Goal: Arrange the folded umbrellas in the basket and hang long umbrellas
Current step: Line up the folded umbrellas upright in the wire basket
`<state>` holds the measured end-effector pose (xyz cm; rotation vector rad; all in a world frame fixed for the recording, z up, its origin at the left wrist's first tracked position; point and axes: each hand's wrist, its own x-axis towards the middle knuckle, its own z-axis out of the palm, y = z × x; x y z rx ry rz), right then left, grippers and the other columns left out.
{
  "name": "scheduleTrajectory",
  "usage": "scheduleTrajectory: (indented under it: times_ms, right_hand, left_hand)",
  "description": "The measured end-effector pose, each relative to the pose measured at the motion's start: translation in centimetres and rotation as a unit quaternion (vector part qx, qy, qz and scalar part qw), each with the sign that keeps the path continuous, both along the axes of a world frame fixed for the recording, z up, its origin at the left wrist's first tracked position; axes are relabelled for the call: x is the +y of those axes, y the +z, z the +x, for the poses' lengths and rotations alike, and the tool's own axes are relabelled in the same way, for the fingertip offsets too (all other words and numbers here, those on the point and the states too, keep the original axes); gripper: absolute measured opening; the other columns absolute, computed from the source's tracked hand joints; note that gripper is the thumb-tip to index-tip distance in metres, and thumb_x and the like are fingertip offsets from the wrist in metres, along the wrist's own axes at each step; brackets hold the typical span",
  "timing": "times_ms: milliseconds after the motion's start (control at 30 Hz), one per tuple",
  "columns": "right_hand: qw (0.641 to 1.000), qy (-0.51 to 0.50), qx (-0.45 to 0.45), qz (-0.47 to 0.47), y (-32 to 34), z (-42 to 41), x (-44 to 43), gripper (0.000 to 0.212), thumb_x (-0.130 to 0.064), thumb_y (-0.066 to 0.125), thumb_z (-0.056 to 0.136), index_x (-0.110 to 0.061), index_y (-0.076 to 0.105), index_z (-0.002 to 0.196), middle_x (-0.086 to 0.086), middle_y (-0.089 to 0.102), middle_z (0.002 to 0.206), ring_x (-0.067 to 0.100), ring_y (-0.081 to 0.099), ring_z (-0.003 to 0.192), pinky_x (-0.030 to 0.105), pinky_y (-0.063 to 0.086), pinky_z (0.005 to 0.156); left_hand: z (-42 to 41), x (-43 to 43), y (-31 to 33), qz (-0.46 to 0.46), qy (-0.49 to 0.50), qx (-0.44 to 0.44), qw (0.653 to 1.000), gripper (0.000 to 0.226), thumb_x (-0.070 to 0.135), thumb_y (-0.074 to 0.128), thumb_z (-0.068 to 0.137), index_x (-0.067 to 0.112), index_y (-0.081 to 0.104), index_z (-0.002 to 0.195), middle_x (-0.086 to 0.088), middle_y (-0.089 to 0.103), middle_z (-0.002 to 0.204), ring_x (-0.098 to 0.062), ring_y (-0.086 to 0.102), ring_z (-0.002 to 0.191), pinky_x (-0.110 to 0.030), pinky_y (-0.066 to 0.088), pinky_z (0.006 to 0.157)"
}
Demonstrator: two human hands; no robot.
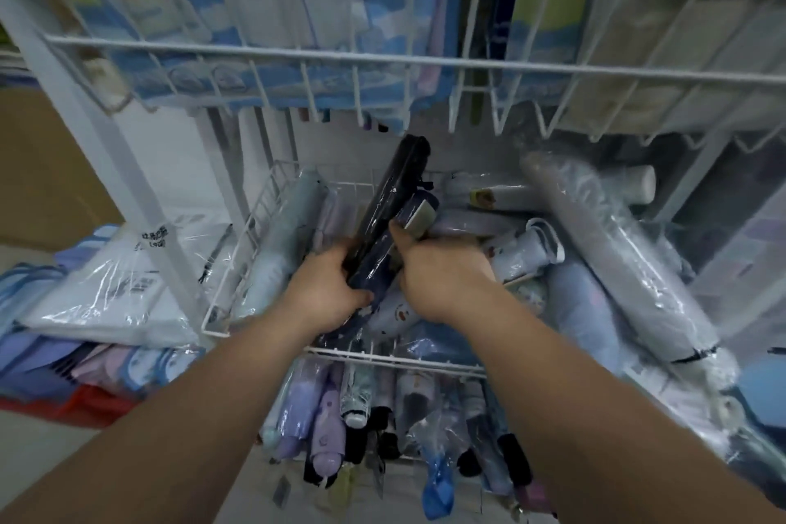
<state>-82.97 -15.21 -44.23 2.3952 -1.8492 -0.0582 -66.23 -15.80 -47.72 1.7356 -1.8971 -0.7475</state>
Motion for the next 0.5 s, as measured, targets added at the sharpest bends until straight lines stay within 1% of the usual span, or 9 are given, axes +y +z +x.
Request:
scheduleTrajectory:
  times_ms: [67, 100, 133, 167, 233, 333, 400, 467, 500]
  right_hand:
    - [1.000, 0.007, -0.016, 0.012, -0.1, -0.4, 0.0, 0.083, -0.032, 0.055, 0.092, -0.029, 0.005, 0.158, 0.008, 0.063, 0.130, 0.030, 0.061, 0.113, 0.040, 0.039, 0.091]
    - [0.999, 0.014, -0.025, 0.018, 0.0, -0.5, 0.0, 0.084, -0.030, 0.055, 0.092, -0.029, 0.004, 0.158, 0.009, 0.063, 0.130, 0.030, 0.060, 0.113, 0.040, 0.037, 0.088]
    - [0.999, 0.021, -0.033, 0.022, 0.0, -0.6, 0.0, 0.085, -0.029, 0.055, 0.092, -0.029, 0.003, 0.159, 0.009, 0.063, 0.130, 0.030, 0.060, 0.113, 0.040, 0.035, 0.085]
    - [0.999, 0.025, -0.040, 0.021, 0.0, -0.7, 0.2, 0.085, -0.028, 0.055, 0.092, -0.029, 0.002, 0.159, 0.010, 0.063, 0.130, 0.031, 0.059, 0.114, 0.040, 0.035, 0.085]
    - [0.998, 0.037, -0.052, 0.012, -0.1, -0.8, 0.5, 0.087, -0.028, 0.056, 0.093, -0.027, 0.000, 0.159, 0.010, 0.061, 0.133, 0.031, 0.057, 0.117, 0.040, 0.037, 0.091]
    - [0.997, 0.046, -0.064, -0.008, -0.2, -0.8, 1.0, 0.092, -0.028, 0.058, 0.091, -0.021, -0.004, 0.159, 0.007, 0.057, 0.139, 0.029, 0.053, 0.123, 0.041, 0.037, 0.096]
    - [0.995, 0.041, -0.090, 0.003, -0.1, -0.8, 1.0, 0.092, -0.028, 0.058, 0.091, -0.018, -0.005, 0.158, 0.006, 0.053, 0.143, 0.029, 0.050, 0.128, 0.043, 0.036, 0.099]
    - [0.993, 0.033, -0.115, 0.002, -0.2, -0.8, 0.8, 0.088, -0.029, 0.057, 0.092, -0.017, 0.000, 0.158, 0.005, 0.051, 0.146, 0.027, 0.049, 0.130, 0.042, 0.036, 0.100]
    - [0.992, 0.034, -0.120, -0.005, -0.1, -0.7, 0.8, 0.086, -0.030, 0.057, 0.092, -0.018, 0.004, 0.158, 0.005, 0.051, 0.145, 0.027, 0.050, 0.129, 0.041, 0.036, 0.099]
  left_hand:
    - [-0.5, 0.6, -0.4, 0.011, 0.007, 0.022, 1.000, 0.086, 0.032, 0.085, 0.061, 0.037, 0.053, 0.141, 0.006, 0.071, 0.114, -0.013, 0.066, 0.106, -0.028, 0.053, 0.095]
    - [-0.4, 0.8, -0.7, 0.012, 0.008, 0.044, 0.999, 0.087, 0.028, 0.086, 0.062, 0.039, 0.053, 0.141, 0.006, 0.069, 0.125, -0.013, 0.065, 0.113, -0.034, 0.052, 0.102]
    - [-0.4, 1.0, -0.9, 0.019, 0.011, 0.065, 0.998, 0.085, 0.019, 0.087, 0.068, 0.039, 0.052, 0.143, 0.007, 0.066, 0.131, -0.011, 0.064, 0.115, -0.036, 0.051, 0.104]
    - [-0.5, 1.2, -1.0, 0.025, 0.020, 0.084, 0.996, 0.083, 0.010, 0.085, 0.073, 0.038, 0.052, 0.143, 0.008, 0.065, 0.132, -0.009, 0.064, 0.114, -0.033, 0.051, 0.105]
    - [-0.6, 1.6, -0.9, 0.025, 0.047, 0.117, 0.992, 0.080, 0.001, 0.081, 0.078, 0.035, 0.052, 0.144, 0.007, 0.067, 0.127, -0.005, 0.067, 0.105, -0.028, 0.053, 0.099]
    - [-0.7, 1.6, -0.9, 0.032, 0.071, 0.185, 0.980, 0.078, -0.009, 0.074, 0.081, 0.030, 0.052, 0.145, 0.002, 0.073, 0.116, -0.001, 0.070, 0.088, -0.019, 0.057, 0.081]
    - [-0.6, 1.7, -0.9, 0.037, 0.077, 0.219, 0.972, 0.077, -0.011, 0.070, 0.085, 0.031, 0.048, 0.146, 0.002, 0.073, 0.112, -0.003, 0.071, 0.089, -0.019, 0.057, 0.078]
    - [-0.4, 1.5, -1.0, 0.036, 0.074, 0.247, 0.966, 0.077, -0.011, 0.067, 0.087, 0.031, 0.045, 0.147, 0.000, 0.072, 0.110, -0.013, 0.071, 0.094, -0.025, 0.057, 0.080]
    - [-0.3, 1.4, -1.0, 0.033, 0.070, 0.261, 0.962, 0.076, -0.012, 0.066, 0.088, 0.032, 0.045, 0.146, 0.001, 0.071, 0.110, -0.013, 0.071, 0.093, -0.025, 0.057, 0.079]
